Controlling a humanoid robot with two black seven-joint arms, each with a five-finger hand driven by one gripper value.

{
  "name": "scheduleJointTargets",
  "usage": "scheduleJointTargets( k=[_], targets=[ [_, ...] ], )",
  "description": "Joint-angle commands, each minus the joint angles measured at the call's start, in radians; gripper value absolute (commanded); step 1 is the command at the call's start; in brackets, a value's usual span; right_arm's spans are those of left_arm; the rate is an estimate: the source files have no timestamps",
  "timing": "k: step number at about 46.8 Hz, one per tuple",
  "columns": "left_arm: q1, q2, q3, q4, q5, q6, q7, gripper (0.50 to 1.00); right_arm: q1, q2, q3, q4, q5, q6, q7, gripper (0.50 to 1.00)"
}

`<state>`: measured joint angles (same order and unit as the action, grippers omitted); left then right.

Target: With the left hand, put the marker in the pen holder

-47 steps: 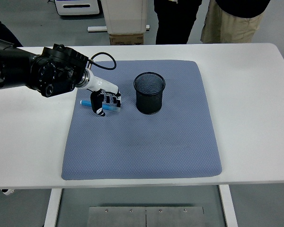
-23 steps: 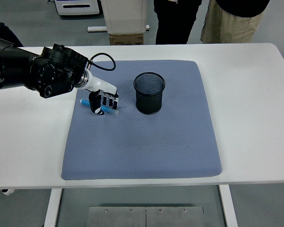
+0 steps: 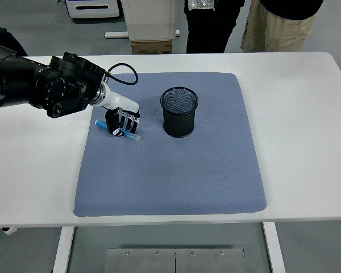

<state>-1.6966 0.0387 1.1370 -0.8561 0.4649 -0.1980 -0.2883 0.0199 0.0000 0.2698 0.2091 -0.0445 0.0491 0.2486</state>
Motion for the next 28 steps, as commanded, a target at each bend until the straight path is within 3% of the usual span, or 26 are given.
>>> scheduleJointTargets(
  k=[1,18,28],
  targets=[
    [0.0,0.0,0.0,0.002,0.0,0.0,0.0,0.555,0.0,0.0,0.0,0.0,0.0,0.0,0.0,1.0],
    [0.003,0.003,-0.002,0.003,0.0,0.003,0.0,0.584,0.0,0.0,0.0,0.0,0.0,0.0,0.0,1.0],
    [0.002,0.004,-0.002,0.003,0.0,-0.008,-0.002,0.642,0.0,0.0,0.0,0.001,0.0,0.0,0.0,1.0]
  ],
)
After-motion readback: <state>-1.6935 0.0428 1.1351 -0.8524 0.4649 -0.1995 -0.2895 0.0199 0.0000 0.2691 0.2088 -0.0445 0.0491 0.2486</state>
